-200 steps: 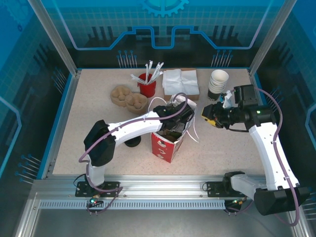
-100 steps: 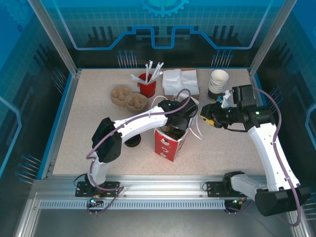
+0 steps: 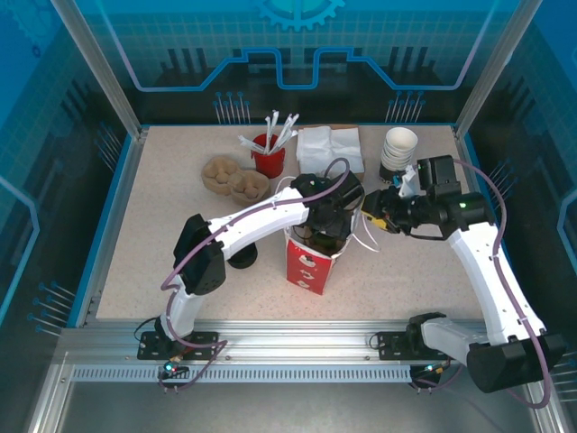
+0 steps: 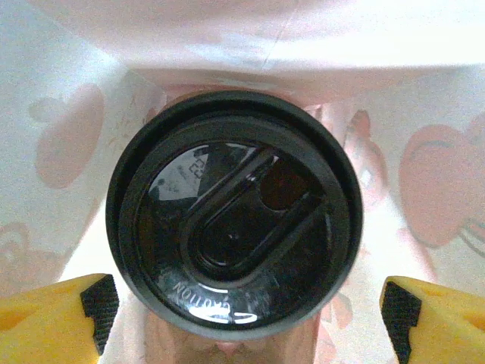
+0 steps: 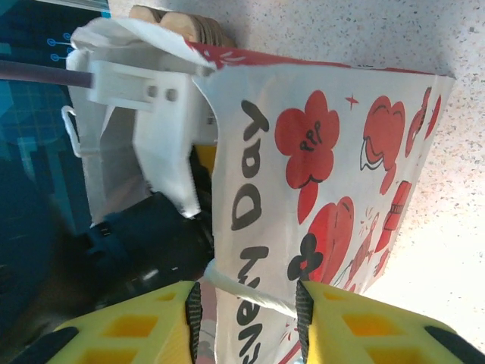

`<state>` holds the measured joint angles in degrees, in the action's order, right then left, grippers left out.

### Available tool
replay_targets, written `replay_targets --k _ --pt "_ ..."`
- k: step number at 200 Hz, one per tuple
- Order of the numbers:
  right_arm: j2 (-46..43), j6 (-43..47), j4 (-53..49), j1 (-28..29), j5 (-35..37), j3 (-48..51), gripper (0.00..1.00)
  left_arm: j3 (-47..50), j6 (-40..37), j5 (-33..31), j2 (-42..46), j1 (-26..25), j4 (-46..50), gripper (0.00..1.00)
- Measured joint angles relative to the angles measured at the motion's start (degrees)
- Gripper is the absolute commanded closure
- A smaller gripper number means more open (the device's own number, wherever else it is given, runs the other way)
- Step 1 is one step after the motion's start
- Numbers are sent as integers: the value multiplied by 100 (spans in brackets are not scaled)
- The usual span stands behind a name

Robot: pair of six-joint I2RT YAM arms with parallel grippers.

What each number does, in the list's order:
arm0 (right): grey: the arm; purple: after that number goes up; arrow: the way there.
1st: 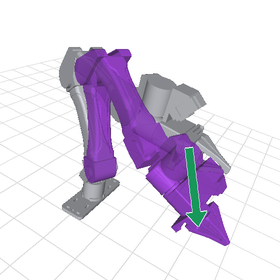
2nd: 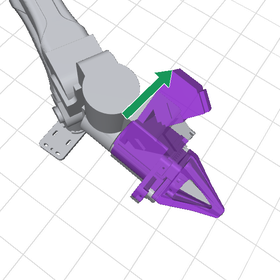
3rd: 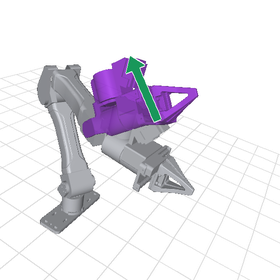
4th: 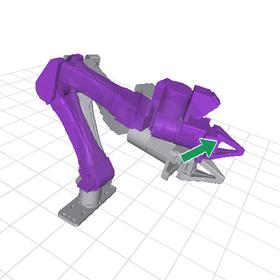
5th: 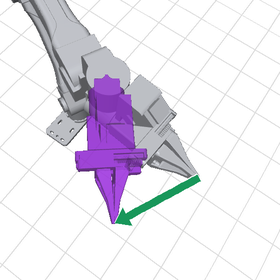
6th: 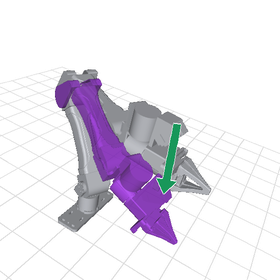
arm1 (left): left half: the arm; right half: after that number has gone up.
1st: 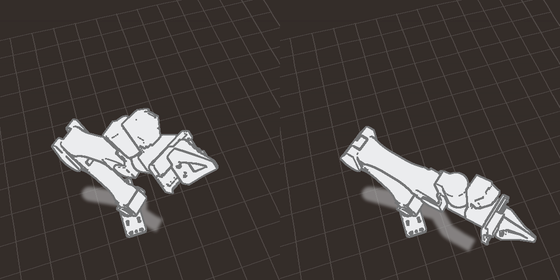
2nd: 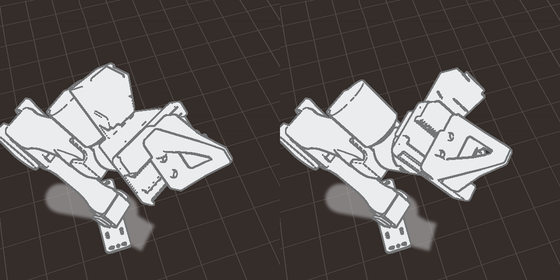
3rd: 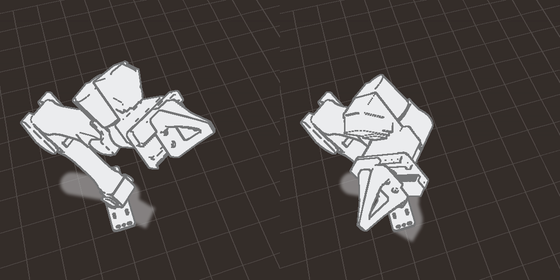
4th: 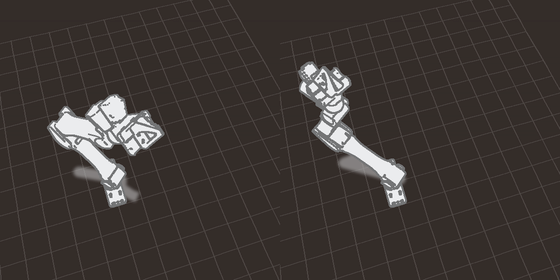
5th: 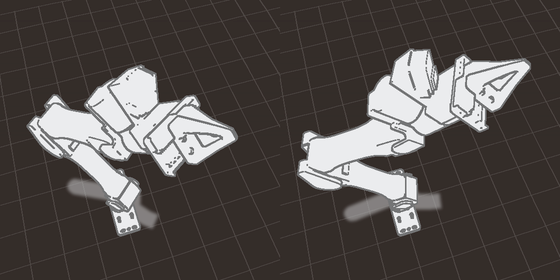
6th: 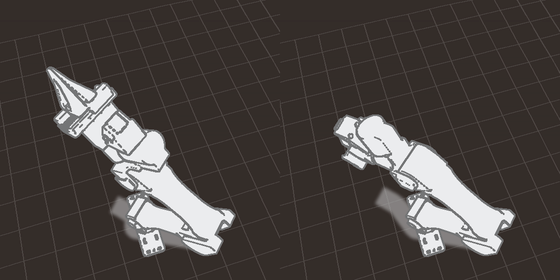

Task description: Pack the takeout coffee

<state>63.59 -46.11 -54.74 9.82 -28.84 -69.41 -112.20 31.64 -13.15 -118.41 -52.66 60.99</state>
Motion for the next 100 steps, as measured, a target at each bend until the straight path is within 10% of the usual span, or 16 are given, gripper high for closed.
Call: replay_targets --k 100 --pt "103 68 223 42 15 127 56 -658 179 -9 -33 0 544 6"
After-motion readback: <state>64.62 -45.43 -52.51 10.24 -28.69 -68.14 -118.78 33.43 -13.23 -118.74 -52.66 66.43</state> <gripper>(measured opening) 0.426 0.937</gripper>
